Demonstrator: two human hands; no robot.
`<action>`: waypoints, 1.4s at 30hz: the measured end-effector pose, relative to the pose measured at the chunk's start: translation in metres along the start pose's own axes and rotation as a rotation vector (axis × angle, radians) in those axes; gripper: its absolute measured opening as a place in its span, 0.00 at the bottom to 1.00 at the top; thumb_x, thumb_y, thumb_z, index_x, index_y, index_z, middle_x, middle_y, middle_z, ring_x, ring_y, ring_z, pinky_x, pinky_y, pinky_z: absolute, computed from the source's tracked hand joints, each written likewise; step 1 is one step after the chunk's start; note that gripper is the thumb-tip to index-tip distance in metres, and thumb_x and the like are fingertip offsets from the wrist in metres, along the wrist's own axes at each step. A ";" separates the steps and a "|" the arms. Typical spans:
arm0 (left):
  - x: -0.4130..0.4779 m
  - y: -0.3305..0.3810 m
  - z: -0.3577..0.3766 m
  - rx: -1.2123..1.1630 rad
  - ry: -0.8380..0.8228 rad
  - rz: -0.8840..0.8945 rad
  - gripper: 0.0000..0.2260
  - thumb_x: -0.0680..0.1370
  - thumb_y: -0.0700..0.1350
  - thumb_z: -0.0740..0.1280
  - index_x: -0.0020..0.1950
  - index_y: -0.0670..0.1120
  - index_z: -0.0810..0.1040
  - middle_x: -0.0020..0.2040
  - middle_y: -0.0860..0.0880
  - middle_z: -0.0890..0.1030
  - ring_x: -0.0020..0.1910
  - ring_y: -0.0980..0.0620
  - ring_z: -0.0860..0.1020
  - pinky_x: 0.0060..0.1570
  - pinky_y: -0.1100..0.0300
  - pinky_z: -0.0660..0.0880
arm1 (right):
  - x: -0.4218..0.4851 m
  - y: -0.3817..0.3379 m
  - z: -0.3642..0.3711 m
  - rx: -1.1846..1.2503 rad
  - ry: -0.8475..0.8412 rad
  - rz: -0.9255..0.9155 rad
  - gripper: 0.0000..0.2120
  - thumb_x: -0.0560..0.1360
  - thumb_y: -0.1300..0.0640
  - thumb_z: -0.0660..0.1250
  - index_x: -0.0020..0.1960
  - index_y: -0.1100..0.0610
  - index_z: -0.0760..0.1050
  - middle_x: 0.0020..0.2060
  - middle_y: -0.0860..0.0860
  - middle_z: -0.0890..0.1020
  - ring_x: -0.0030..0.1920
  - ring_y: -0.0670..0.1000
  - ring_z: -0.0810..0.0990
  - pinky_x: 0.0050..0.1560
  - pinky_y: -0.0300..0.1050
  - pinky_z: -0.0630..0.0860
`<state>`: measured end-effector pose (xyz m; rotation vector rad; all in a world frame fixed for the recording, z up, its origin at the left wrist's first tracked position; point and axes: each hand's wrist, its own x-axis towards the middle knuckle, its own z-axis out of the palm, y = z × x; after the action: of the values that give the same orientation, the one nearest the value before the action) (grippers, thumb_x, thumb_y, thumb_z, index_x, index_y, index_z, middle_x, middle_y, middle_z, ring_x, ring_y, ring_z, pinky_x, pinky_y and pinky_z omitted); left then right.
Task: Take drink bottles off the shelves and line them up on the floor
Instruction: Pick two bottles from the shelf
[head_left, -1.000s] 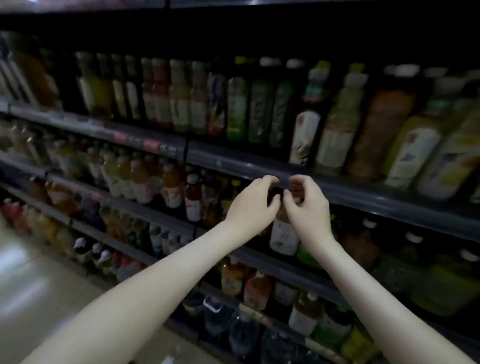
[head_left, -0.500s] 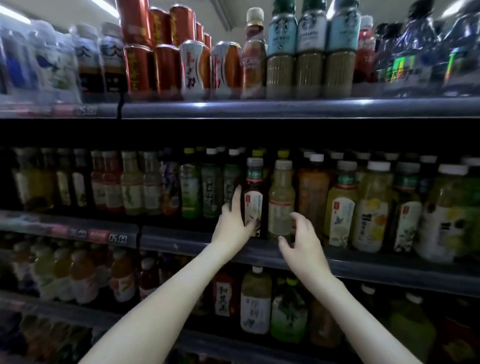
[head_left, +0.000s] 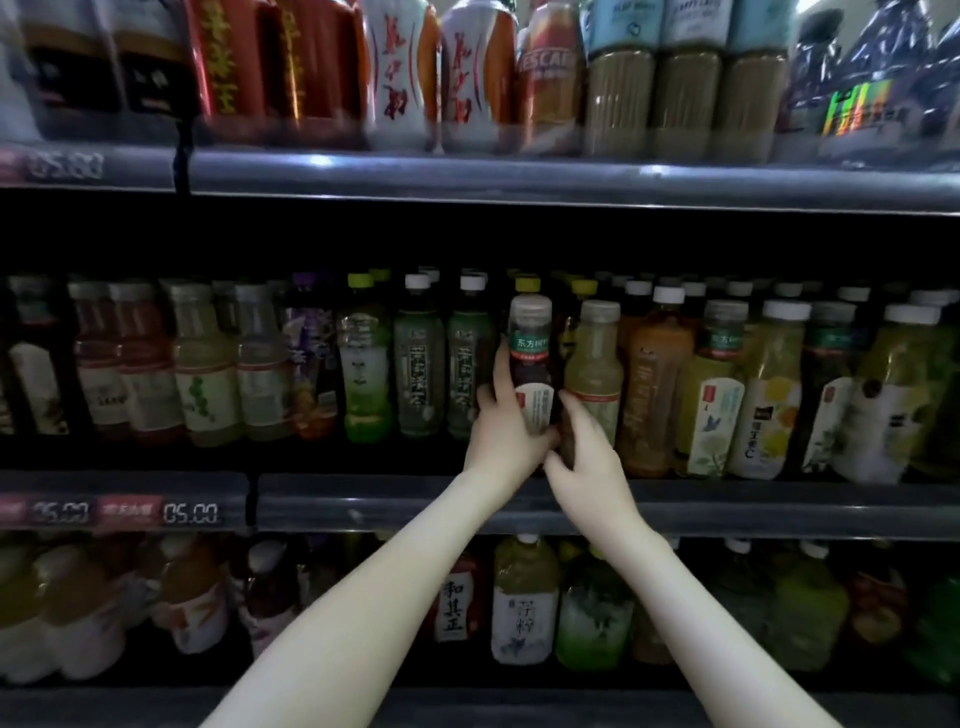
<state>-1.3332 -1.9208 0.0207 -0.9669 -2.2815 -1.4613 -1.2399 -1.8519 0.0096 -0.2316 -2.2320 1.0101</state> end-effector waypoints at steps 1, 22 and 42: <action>-0.005 0.001 -0.004 -0.034 0.034 0.044 0.48 0.72 0.46 0.73 0.73 0.65 0.37 0.70 0.42 0.62 0.61 0.41 0.74 0.57 0.47 0.76 | 0.000 -0.003 0.000 0.029 0.003 -0.022 0.34 0.76 0.63 0.63 0.77 0.48 0.54 0.74 0.47 0.62 0.73 0.44 0.60 0.73 0.42 0.57; -0.247 -0.010 -0.223 0.405 0.149 0.350 0.42 0.67 0.43 0.77 0.72 0.51 0.54 0.66 0.40 0.72 0.58 0.48 0.74 0.47 0.65 0.71 | -0.173 -0.142 0.081 0.436 -0.268 -0.181 0.28 0.63 0.57 0.80 0.59 0.55 0.73 0.46 0.42 0.82 0.47 0.36 0.80 0.44 0.29 0.75; -0.161 -0.261 -0.534 0.504 0.335 -0.260 0.23 0.80 0.49 0.63 0.74 0.47 0.62 0.70 0.48 0.66 0.68 0.48 0.68 0.61 0.57 0.70 | -0.070 -0.264 0.355 0.557 0.069 -0.128 0.21 0.63 0.59 0.80 0.54 0.55 0.79 0.47 0.45 0.83 0.49 0.38 0.81 0.47 0.26 0.73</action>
<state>-1.4535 -2.5245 -0.0058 -0.2670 -2.3940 -0.9512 -1.3859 -2.2754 -0.0048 0.1198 -1.7924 1.4734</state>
